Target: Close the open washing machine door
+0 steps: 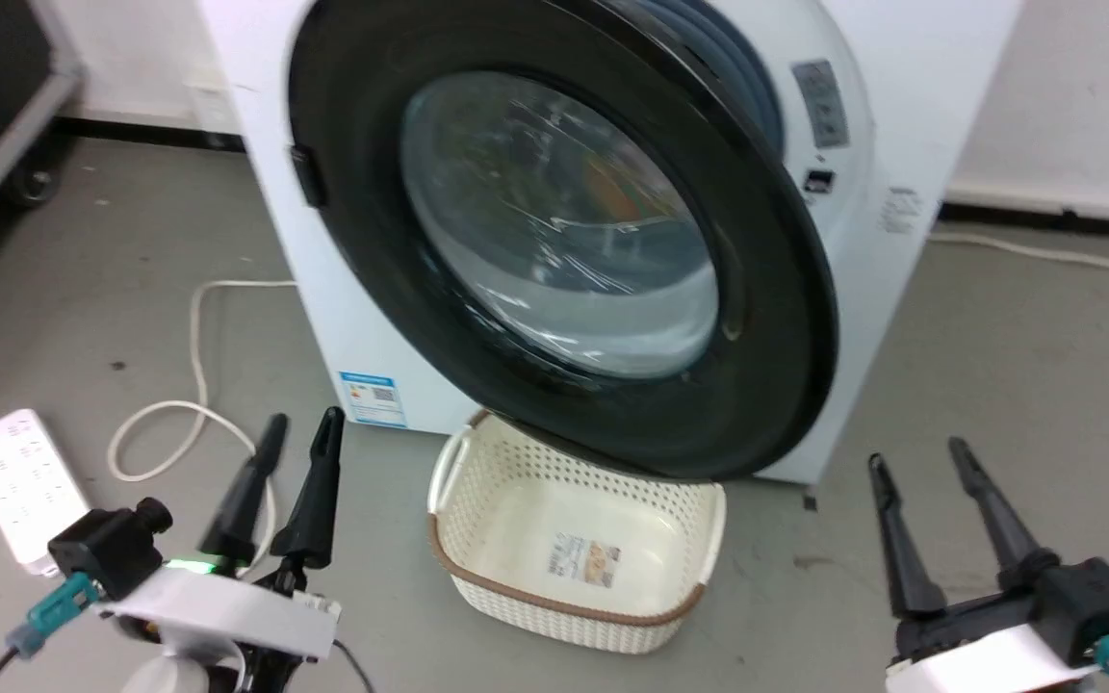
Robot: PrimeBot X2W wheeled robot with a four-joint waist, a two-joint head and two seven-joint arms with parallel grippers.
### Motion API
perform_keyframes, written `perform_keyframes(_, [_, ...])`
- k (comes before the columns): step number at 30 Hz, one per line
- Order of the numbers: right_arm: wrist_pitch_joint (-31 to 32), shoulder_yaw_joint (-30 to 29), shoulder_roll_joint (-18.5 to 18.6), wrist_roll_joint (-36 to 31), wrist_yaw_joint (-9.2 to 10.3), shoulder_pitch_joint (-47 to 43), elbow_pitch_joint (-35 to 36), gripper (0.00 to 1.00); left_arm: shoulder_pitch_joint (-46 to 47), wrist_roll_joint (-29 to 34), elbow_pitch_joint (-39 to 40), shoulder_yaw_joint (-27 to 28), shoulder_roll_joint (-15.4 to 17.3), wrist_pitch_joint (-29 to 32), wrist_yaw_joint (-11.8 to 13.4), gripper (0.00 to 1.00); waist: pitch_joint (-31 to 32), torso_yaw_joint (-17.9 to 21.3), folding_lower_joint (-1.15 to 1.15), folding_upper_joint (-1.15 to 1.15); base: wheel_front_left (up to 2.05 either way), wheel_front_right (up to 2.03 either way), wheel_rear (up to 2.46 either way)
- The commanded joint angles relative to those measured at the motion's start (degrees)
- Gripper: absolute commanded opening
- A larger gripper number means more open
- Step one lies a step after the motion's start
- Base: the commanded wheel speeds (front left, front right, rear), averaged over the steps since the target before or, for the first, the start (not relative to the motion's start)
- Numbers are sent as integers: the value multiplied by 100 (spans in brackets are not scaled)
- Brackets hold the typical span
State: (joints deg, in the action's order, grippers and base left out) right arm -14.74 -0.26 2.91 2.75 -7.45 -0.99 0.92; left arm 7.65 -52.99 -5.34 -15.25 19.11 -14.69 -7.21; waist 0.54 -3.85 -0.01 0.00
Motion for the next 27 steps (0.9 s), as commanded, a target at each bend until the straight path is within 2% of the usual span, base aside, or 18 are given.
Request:
perform_keyframes(1, [-26,34,-3,-40,-3,-78,23,100,-78,360,77,79,-36,-25,12,100,150,-173,1,0,0,0,0])
perform_keyframes(5, [-26,136,-3,-39,-3,-126,12,100,-476,2067,421,427,-255,-28,208,100,186,-264,1,0,0,0,0])
perform_keyframes(9, [-26,210,-3,-45,-3,-181,-18,100,-809,3150,624,512,-433,-29,241,100,182,-314,1,0,0,0,0])
perform_keyframes(14, [-26,247,-3,-49,-3,-242,-98,100,-1037,3923,701,466,-594,-29,175,100,104,-320,1,0,0,0,0])
perform_keyframes(17, [-26,303,-3,-8,-3,-264,-200,100,-1100,4169,709,468,-711,-30,152,100,27,-285,1,0,0,0,0])
perform_keyframes(18, [-26,332,-3,38,-3,-268,-258,75,-1107,4224,724,488,-749,-30,144,100,-5,-273,1,0,0,0,0])
perform_keyframes(19, [-26,352,-3,64,-3,-260,-304,20,-1110,4287,730,497,-768,-30,135,100,-47,-262,1,0,0,0,0])
perform_keyframes(20, [-26,365,-3,71,-3,-242,-343,0,-1100,4349,741,506,-784,-30,125,100,-100,-251,1,0,0,0,0])
perform_keyframes(27, [-11,649,0,-90,-3,345,-666,0,-851,4577,760,550,-889,-30,57,100,-657,-179,1,0,0,0,0])
